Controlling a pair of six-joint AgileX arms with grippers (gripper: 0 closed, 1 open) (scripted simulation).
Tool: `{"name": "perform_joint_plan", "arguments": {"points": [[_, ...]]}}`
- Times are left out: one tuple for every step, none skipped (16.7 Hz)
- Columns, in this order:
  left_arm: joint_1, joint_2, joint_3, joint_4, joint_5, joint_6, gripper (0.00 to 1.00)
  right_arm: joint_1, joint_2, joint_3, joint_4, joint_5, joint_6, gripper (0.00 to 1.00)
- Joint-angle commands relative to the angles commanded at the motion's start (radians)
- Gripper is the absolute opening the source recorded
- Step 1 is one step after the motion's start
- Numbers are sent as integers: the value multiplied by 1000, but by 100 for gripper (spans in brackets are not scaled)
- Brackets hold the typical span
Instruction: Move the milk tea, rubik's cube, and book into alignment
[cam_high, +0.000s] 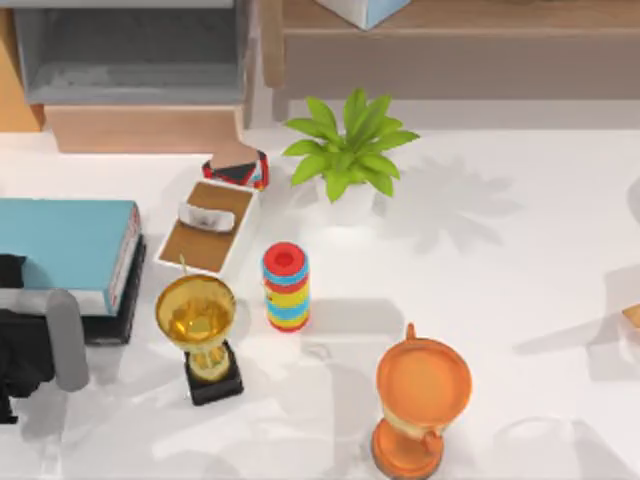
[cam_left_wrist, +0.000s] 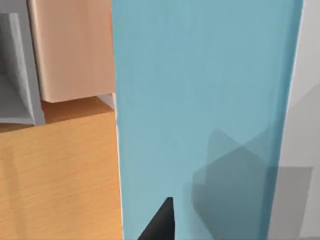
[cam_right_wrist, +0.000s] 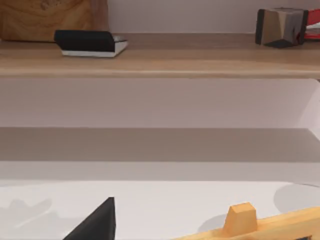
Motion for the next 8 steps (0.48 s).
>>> {"name": "perform_joint_plan", "arguments": {"points": [[0,0,0,0,0,0,90,0,0,0,0,0,0,100],[0,0,0,0,0,0,98,0,0,0,0,0,0,100],[0,0,0,0,0,0,100,0,0,0,0,0,0,100],[0,0,0,0,0,0,100,0,0,0,0,0,0,100],[0,0,0,0,0,0,100,0,0,0,0,0,0,100],[0,0,0,0,0,0,100,0,0,0,0,0,0,100],[0,0,0,0,0,0,100,0,0,0,0,0,0,100],[0,0,0,0,0,0,100,0,0,0,0,0,0,100]]}}
